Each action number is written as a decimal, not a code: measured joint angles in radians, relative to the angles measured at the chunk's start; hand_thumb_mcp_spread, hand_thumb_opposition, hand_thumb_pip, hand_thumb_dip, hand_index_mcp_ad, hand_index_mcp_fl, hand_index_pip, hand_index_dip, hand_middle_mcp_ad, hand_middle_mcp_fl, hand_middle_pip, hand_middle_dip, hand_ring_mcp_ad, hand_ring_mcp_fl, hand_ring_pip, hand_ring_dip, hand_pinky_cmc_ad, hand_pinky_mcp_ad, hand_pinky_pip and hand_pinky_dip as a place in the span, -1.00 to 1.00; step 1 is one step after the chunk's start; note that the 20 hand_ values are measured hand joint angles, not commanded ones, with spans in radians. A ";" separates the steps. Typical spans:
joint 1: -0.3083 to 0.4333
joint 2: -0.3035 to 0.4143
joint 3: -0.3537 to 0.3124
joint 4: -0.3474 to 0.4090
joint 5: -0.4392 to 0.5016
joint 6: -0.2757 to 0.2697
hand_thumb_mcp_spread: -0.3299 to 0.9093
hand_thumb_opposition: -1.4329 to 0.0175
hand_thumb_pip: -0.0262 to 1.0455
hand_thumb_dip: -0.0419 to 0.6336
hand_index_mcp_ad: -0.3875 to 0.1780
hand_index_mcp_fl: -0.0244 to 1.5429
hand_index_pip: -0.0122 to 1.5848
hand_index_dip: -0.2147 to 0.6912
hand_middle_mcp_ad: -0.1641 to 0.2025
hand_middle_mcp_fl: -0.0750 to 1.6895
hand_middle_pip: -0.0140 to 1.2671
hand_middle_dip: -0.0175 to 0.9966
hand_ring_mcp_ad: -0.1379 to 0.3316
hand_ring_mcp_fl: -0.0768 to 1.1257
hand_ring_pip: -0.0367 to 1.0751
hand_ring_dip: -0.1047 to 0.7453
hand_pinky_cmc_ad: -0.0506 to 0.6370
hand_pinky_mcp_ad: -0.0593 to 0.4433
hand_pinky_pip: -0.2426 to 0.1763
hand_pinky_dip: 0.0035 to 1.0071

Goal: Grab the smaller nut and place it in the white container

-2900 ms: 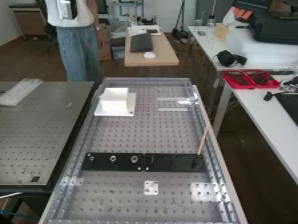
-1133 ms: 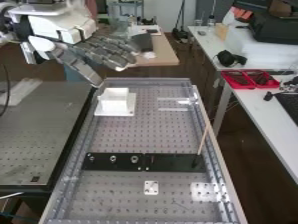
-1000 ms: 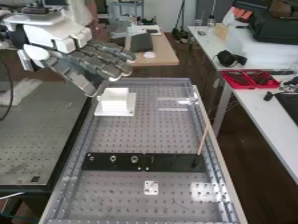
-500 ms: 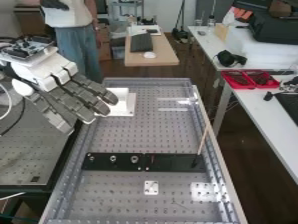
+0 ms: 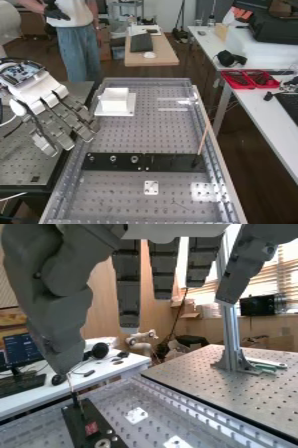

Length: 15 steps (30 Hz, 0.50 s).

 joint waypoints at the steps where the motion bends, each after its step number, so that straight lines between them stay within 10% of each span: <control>1: 0.011 -0.010 -0.011 0.024 0.022 0.000 0.03 -0.14 0.23 -0.55 0.11 -0.55 -0.06 -0.45 0.39 -0.78 -0.75 -0.62 0.23 -0.85 -0.77 -0.68 0.14 0.28 -0.29 0.05; 15: 0.126 -0.152 -0.092 0.257 0.248 0.013 0.06 -0.18 0.39 -0.46 0.07 -0.73 0.66 -0.58 0.40 -0.78 -0.75 -0.60 0.20 -0.85 -0.76 -0.63 0.14 0.28 -0.28 0.06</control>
